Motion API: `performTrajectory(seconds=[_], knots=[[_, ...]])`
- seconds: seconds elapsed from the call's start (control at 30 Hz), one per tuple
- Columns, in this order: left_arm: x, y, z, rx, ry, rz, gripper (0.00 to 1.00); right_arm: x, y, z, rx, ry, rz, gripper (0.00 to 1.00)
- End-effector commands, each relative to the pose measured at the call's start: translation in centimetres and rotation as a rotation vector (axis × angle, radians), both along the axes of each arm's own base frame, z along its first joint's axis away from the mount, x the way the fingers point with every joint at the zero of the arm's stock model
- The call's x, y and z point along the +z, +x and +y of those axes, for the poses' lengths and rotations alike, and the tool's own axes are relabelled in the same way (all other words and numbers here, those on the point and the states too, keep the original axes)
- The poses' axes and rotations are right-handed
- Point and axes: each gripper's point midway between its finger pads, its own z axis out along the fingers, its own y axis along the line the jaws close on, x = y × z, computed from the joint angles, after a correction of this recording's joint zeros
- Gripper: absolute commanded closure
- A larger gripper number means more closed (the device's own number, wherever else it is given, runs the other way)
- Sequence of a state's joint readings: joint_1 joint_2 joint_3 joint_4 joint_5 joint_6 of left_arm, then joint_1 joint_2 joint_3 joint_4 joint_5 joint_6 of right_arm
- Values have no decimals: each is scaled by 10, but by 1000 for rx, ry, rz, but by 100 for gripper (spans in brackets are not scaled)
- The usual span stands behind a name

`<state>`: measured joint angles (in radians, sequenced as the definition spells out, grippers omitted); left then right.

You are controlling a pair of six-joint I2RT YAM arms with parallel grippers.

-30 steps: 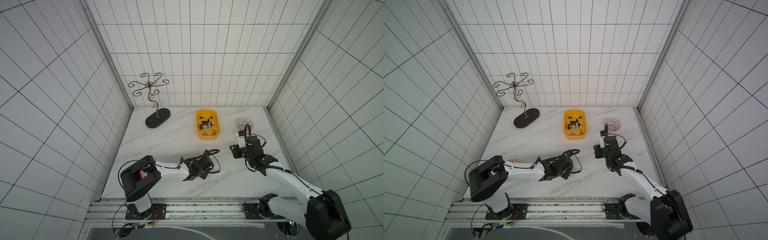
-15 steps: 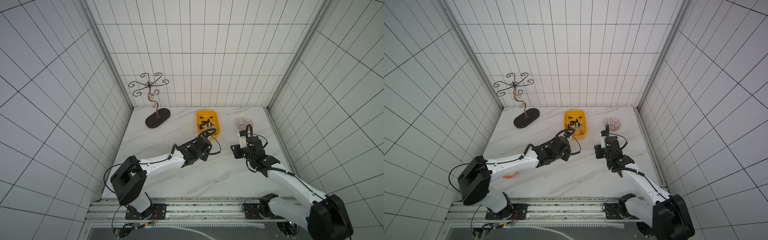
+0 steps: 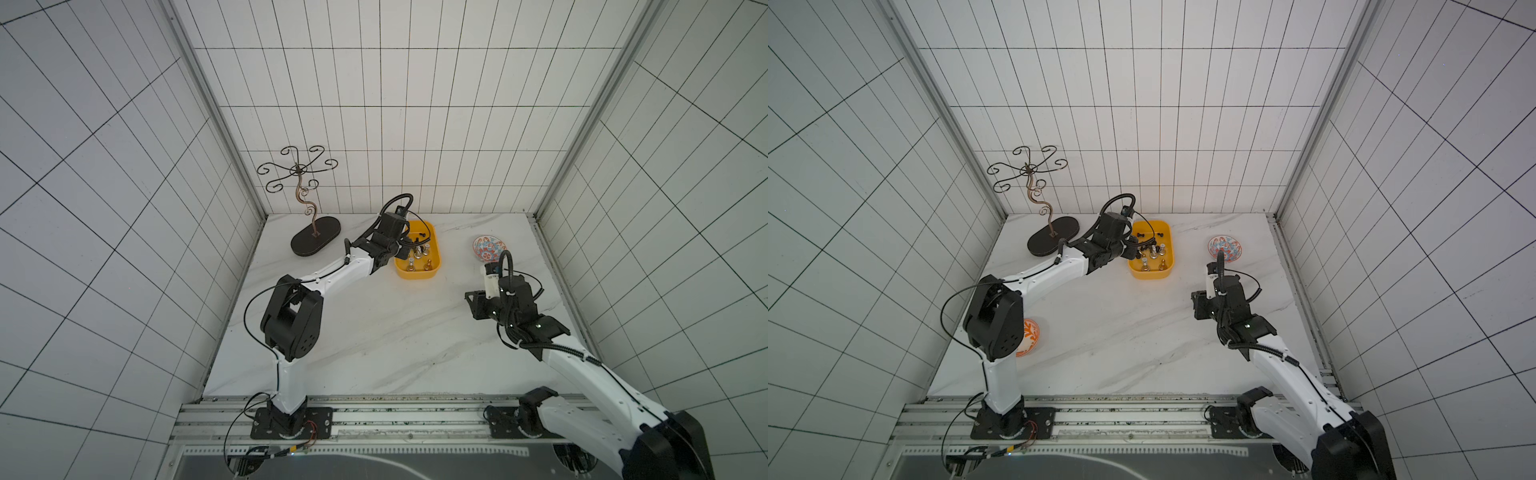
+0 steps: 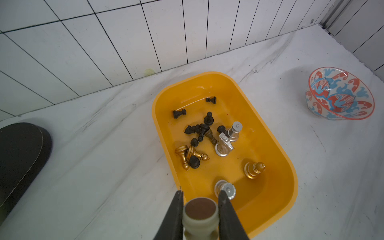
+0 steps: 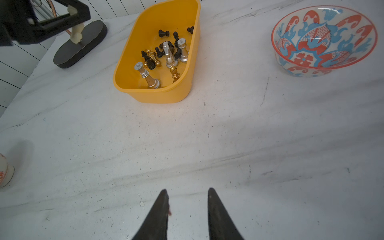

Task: Put the chess pieces into the storage box
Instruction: Place the chess piece in the storage box.

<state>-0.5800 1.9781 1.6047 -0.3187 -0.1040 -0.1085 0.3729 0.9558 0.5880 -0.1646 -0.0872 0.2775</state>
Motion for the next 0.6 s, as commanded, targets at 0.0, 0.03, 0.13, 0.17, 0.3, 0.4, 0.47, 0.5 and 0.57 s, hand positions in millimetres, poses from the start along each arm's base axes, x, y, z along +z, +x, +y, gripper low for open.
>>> performTrajectory(seconds=[0.0, 0.03, 0.13, 0.17, 0.3, 0.4, 0.47, 0.5, 0.57], knots=[[-6, 19, -19, -62, -36, -50, 78, -13, -12, -9, -36, -2, 55, 68], [-9, 25, -22, -61, -51, -57, 78, -12, -14, -9, -35, 4, 59, 68], [-19, 42, -31, -60, -83, -45, 77, -9, -19, -10, -39, 16, 62, 68], [-21, 48, -34, -60, -86, -44, 77, -7, -20, -11, -41, 18, 59, 68], [-31, 66, -41, -56, -85, -36, 76, -1, -24, -14, -49, 24, 49, 68], [-37, 78, -44, -52, -89, -40, 76, 2, -27, -15, -49, 23, 52, 68], [-42, 86, -45, -46, -87, -46, 76, 3, -28, -15, -48, 20, 56, 69], [-46, 90, -45, -41, -85, -48, 76, 3, -28, -15, -48, 21, 55, 68], [-52, 98, -44, -28, -86, -51, 76, 3, -28, -15, -48, 20, 56, 68]])
